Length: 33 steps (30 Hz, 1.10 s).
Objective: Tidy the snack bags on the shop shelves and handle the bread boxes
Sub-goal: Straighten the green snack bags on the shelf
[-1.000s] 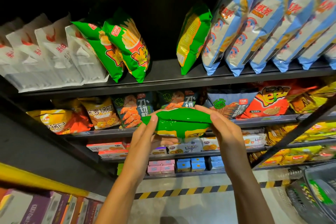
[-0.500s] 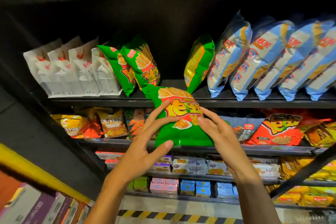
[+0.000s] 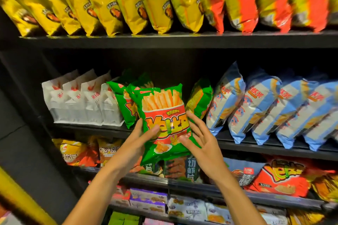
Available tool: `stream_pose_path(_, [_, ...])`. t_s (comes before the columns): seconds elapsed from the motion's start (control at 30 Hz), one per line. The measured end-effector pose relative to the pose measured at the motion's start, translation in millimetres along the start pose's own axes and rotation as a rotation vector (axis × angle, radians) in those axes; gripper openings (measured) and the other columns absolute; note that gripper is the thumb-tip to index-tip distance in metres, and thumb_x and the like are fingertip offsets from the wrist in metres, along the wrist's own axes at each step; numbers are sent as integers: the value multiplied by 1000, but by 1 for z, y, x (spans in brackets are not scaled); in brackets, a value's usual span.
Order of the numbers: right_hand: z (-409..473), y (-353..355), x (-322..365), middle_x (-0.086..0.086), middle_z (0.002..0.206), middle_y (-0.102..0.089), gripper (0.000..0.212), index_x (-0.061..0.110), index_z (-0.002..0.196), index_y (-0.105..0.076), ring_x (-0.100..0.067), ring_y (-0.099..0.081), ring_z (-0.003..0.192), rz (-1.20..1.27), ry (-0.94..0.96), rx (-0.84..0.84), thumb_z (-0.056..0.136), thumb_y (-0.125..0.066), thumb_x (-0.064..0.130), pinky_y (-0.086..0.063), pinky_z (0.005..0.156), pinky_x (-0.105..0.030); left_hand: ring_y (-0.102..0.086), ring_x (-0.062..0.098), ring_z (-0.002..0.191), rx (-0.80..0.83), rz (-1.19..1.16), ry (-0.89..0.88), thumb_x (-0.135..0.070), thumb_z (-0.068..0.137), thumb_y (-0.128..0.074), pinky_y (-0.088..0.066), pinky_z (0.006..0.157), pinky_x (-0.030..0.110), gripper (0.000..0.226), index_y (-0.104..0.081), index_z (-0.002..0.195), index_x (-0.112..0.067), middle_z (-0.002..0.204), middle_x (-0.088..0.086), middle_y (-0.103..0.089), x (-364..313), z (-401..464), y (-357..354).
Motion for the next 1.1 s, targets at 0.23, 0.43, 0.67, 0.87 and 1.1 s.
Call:
stream_pose_path(0.23, [29, 21, 0, 16, 151, -53, 67, 31, 151, -42, -7, -49, 142, -93, 149, -253, 92, -73, 25, -39, 120, -41, -61, 9, 128, -196, 170, -207, -51, 68, -92, -46, 111, 39, 105, -35, 155, -33, 143, -9, -62, -9, 51, 9])
stream_pose_path(0.43, [61, 36, -27, 11, 162, -36, 83, 27, 159, -30, -3, -36, 148, -323, 186, -701, 92, -78, 19, -35, 123, -41, -50, -4, 132, -308, 385, -547, -16, 87, -82, -42, 108, 20, 80, -35, 149, -33, 143, -13, -54, 4, 99, -4])
stream_pose_path(0.67, [100, 10, -47, 5, 172, -10, 112, 17, 164, -9, -12, -7, 160, -651, 262, -857, 81, -84, 9, -16, 130, -41, -35, 8, 147, -344, 410, -596, -17, 91, -77, -36, 120, 38, 90, -20, 159, -28, 158, -7, -36, 33, 141, -15])
stream_pose_path(0.87, [102, 6, -60, 19, 171, -1, 117, 38, 162, 2, -5, -1, 159, -634, 223, -868, 85, -79, 3, -13, 130, -33, -5, 9, 158, -172, 597, -605, -14, 92, -72, -21, 127, 52, 106, 5, 163, -28, 171, -11, -1, 68, 151, -9])
stream_pose_path(1.1, [96, 3, -60, 24, 170, 1, 119, 49, 160, 6, -4, -2, 158, -687, 243, -885, 87, -82, 14, -13, 128, -30, 2, 18, 160, -132, 678, -687, -1, 98, -58, -16, 127, 55, 96, 9, 164, -25, 172, -5, 5, 70, 154, -5])
Point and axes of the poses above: each hand's wrist, its own z-axis towards the middle knuckle, its own y-axis out of the back of the hand, x = y × z, the point moved 5 cm from there along z, towards the middle knuckle
